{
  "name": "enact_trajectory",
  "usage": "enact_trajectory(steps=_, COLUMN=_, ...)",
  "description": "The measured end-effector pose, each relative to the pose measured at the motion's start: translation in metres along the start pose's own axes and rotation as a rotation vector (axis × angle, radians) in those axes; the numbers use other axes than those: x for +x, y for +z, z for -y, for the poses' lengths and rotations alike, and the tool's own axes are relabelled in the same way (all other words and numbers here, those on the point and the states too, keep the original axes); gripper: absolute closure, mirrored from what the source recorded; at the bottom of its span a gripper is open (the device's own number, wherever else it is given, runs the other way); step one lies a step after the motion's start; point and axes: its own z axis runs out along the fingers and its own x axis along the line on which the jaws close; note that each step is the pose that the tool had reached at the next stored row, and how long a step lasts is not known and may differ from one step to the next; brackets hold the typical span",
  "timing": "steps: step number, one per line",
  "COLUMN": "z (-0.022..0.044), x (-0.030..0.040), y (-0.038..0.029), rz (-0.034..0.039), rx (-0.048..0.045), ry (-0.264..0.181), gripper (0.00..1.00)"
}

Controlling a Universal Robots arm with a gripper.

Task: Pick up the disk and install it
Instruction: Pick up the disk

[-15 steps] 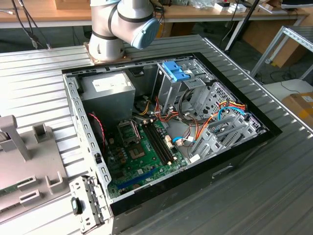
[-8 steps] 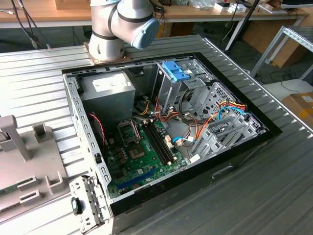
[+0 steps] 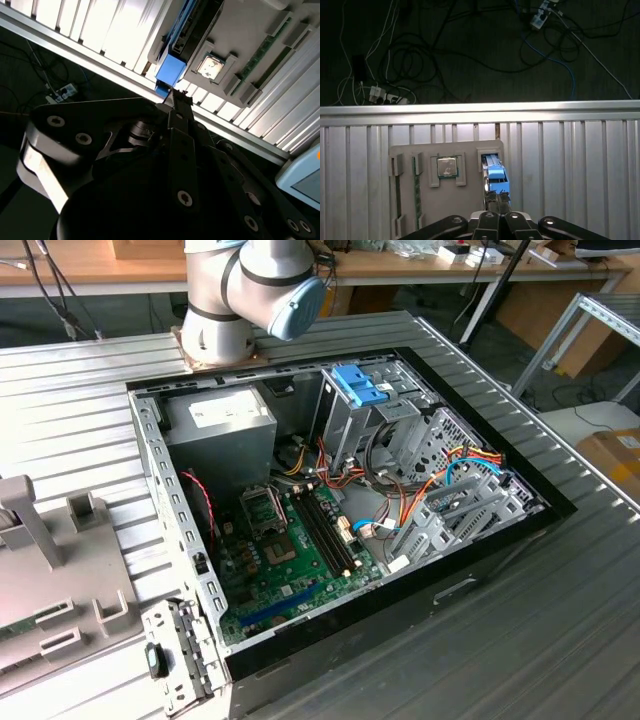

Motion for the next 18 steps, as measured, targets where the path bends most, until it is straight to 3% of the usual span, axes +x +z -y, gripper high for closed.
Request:
enact_trajectory(steps=3, z=0.0000, x=0.0000, y=0.0001, rz=0.0000, rx=0.0000, ry=0.000, gripper=0.89)
enact_trajectory(steps=6, z=0.0000, x=0.0000, y=0.0001, rz=0.0000, rx=0.0000, ry=0.000, gripper=0.71)
enact_trajectory(steps=8, z=0.0000, x=-0.0001, y=0.0001, rz=0.0000, rx=0.0000, ry=0.000, gripper=0.46)
enact_trajectory(steps=10, z=0.0000, x=-0.0001, y=0.0002, rz=0.0000, rx=0.0000, ry=0.000, gripper=0.34)
enact_trajectory(steps=12, z=0.0000, x=-0.0001, y=0.0004, rz=0.0000, rx=0.0000, ry=0.000, gripper=0.34)
enact_trajectory(steps=16, z=0.0001, x=0.0000, y=0.0087, rz=0.0000, rx=0.0001, ry=0.000, gripper=0.34)
enact_trajectory(steps=18, z=0.0003, x=0.0001, y=0.0181, rz=0.0000, rx=0.0000, ry=0.000, gripper=0.34)
